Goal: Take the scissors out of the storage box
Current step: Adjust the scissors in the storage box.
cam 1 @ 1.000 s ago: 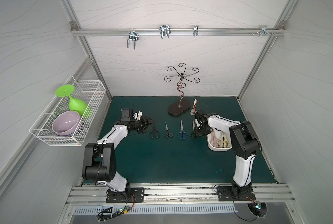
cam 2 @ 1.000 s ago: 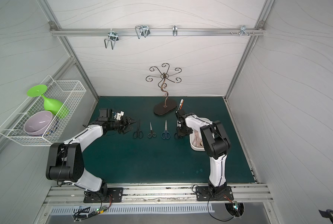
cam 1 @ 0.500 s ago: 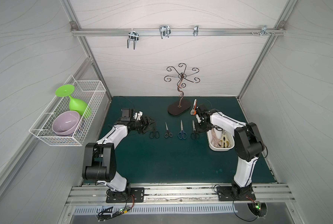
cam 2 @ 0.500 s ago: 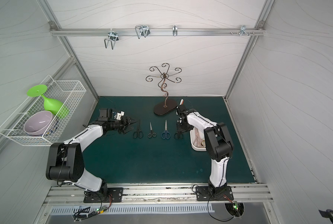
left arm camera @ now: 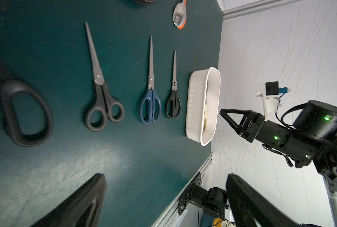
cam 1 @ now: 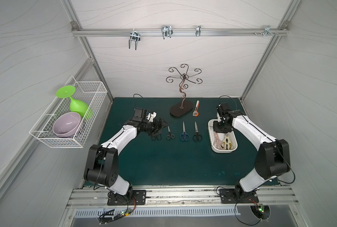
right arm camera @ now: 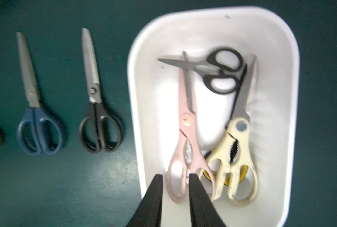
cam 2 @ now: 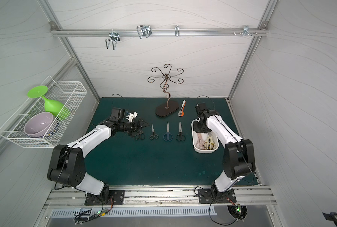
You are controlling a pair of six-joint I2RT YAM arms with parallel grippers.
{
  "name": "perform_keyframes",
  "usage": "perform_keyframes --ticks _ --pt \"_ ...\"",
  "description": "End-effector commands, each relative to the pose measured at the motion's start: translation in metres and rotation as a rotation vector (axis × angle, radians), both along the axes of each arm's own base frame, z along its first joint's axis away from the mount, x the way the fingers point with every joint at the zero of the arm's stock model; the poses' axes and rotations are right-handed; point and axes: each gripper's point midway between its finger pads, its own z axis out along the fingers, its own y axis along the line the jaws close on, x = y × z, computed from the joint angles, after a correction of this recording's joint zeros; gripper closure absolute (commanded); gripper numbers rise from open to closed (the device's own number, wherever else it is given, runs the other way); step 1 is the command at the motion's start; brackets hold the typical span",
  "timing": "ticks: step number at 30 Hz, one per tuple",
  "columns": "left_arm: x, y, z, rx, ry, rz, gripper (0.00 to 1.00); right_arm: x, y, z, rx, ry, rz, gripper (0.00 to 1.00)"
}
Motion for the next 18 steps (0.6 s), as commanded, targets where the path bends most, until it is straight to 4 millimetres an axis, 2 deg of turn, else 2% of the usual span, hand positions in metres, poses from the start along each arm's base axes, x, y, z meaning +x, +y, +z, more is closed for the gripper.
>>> perform_keyframes --ticks 1,9,18 --pt "0.008 -0.015 0.016 0.000 -0.065 -0.049 0.00 -0.029 -0.026 -0.010 -0.019 0.080 -0.094 0.73" --pt "-0.003 -0.044 0.007 0.000 -0.041 -0.120 0.01 -0.060 -0.050 -0.032 -0.118 0.180 -0.126 0.73" --pt "-0.006 -0.054 0.002 -0.007 -0.023 -0.140 0.01 -0.049 -0.047 -0.049 -0.117 0.170 -0.095 0.73"
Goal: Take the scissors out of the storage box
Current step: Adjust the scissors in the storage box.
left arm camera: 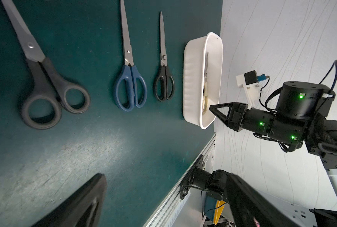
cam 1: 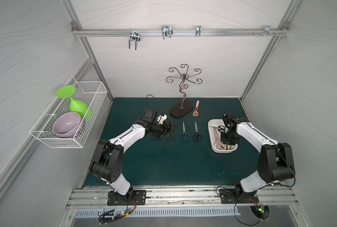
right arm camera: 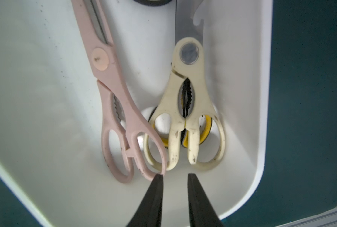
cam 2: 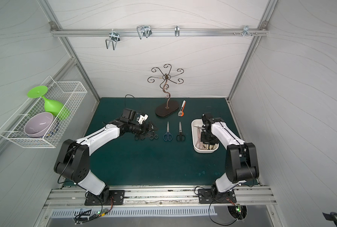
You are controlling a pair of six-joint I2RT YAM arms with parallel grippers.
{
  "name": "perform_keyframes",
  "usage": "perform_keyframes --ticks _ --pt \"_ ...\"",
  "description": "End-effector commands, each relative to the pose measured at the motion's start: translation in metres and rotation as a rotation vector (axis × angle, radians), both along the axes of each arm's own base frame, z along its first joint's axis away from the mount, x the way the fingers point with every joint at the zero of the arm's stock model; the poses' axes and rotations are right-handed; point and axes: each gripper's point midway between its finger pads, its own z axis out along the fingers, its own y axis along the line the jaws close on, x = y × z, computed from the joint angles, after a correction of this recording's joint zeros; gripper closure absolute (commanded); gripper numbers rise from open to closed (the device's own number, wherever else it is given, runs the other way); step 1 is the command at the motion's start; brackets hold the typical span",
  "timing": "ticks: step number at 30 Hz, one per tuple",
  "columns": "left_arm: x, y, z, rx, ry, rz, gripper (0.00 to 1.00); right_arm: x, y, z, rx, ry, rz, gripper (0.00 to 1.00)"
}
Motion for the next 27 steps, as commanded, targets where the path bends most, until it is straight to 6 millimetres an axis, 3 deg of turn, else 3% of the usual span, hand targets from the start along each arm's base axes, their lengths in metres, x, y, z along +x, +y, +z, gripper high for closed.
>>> perform_keyframes --ticks 1,6,17,27 --pt "0.013 -0.005 0.016 -0.020 -0.055 -0.006 0.01 0.006 0.000 -0.007 -0.010 0.009 0.018 0.73" --pt "0.017 -0.006 0.016 -0.014 -0.055 -0.008 0.01 0.008 0.007 -0.019 0.022 0.028 0.027 0.74" --pt "0.020 -0.008 0.020 -0.011 -0.059 -0.017 0.01 -0.004 0.004 -0.029 -0.001 0.082 0.020 0.74" --pt "0.021 -0.008 0.021 -0.012 -0.058 -0.022 0.01 0.004 -0.001 -0.041 -0.035 0.088 -0.003 0.74"
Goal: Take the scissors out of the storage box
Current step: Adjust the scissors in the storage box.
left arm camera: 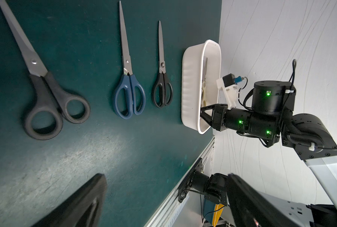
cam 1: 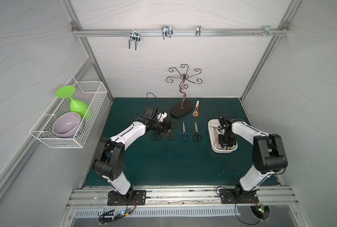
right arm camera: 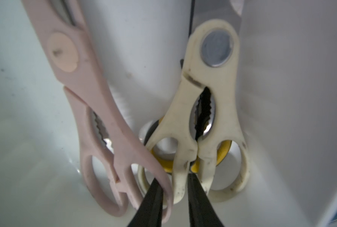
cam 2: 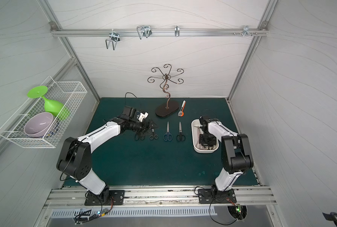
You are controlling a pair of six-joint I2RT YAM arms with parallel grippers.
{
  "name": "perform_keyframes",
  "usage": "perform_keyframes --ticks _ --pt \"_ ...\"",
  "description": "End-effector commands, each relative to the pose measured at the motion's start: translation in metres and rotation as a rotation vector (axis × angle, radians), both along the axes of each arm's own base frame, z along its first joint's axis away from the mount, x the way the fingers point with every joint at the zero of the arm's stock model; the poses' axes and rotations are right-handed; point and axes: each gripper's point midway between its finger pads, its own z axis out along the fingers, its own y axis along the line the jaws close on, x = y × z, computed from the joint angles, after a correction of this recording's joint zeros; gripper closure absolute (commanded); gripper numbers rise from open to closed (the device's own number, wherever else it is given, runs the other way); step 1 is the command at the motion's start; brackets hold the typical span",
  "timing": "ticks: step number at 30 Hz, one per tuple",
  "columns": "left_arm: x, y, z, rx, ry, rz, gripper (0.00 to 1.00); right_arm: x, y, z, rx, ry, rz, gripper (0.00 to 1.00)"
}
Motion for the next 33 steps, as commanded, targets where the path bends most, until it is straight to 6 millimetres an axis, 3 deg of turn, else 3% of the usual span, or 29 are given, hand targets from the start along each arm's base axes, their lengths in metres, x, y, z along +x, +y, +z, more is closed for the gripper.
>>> perform_keyframes --ticks 1,7,12,20,27,33 --pt "0.010 -0.005 0.015 -0.013 -0.057 -0.020 0.01 0.005 0.000 -0.005 -0.014 -0.012 -0.013 0.74" --pt "0.010 -0.004 0.016 -0.009 -0.060 -0.020 0.01 0.013 0.000 -0.008 -0.015 -0.050 -0.017 0.77" --pt "0.010 -0.003 0.015 -0.007 -0.056 -0.018 0.01 0.013 0.004 -0.008 0.010 -0.057 -0.009 0.87" --pt "0.010 -0.004 0.015 -0.010 -0.057 -0.018 0.01 0.007 0.003 0.015 0.020 -0.083 -0.005 0.97" --pt "0.010 -0.004 0.014 -0.017 -0.053 -0.016 0.01 -0.004 0.005 0.036 0.046 -0.086 0.012 0.99" --pt "0.010 -0.005 0.012 -0.029 -0.044 -0.013 0.01 -0.005 0.005 0.038 0.049 -0.082 0.015 1.00"
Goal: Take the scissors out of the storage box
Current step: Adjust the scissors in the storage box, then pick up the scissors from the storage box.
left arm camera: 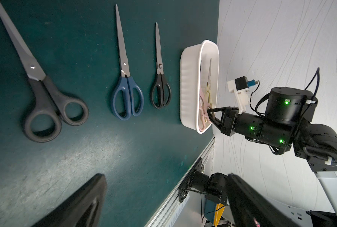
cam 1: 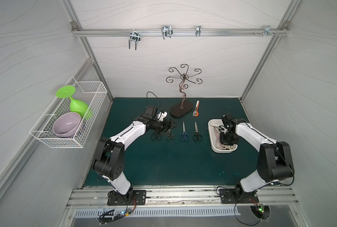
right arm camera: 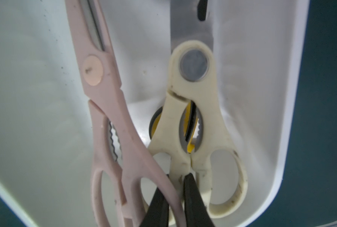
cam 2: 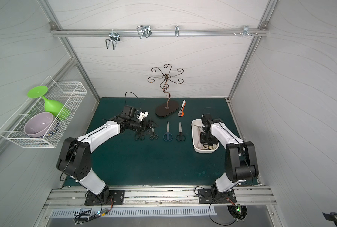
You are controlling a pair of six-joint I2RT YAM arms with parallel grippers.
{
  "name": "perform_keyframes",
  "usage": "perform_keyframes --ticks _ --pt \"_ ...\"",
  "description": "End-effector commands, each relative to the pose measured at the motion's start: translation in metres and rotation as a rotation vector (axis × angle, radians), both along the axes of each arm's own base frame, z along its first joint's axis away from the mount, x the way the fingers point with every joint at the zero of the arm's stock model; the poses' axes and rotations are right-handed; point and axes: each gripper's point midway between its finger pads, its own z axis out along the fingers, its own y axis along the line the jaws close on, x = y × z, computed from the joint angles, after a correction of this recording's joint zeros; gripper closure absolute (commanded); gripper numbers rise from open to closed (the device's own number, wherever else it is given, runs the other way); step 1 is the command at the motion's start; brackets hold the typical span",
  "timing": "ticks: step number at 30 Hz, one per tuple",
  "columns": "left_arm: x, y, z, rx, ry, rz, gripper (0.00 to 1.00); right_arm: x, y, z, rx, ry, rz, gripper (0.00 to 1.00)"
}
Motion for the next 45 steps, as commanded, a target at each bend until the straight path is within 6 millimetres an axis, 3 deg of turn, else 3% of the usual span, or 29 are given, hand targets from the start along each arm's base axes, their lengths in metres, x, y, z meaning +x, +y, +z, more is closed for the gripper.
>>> perform_keyframes --ticks 1,8,17,22,32,39,45 --pt "0.008 -0.005 0.007 -0.030 -0.027 -0.007 0.01 -0.003 0.001 0.007 0.004 0.008 0.011 1.00" --pt "0.006 -0.004 0.008 -0.026 -0.032 -0.006 0.01 0.006 0.005 -0.008 0.012 0.023 0.014 1.00" --pt "0.003 -0.001 0.005 -0.021 -0.027 -0.002 0.01 0.012 0.004 -0.031 -0.009 0.059 0.004 0.92" --pt "0.005 0.000 0.005 -0.024 -0.025 0.002 0.01 0.012 0.003 -0.028 -0.019 0.055 0.006 0.84" --pt "0.007 0.001 0.005 -0.026 -0.025 0.007 0.01 0.010 0.003 -0.021 -0.042 0.050 0.021 0.78" --pt "0.007 0.001 0.006 -0.028 -0.024 0.009 0.01 0.011 0.005 -0.015 -0.060 0.038 0.033 0.79" --pt "0.008 0.001 0.008 -0.031 -0.028 0.010 0.01 0.011 0.005 -0.019 -0.059 0.044 0.033 0.95"
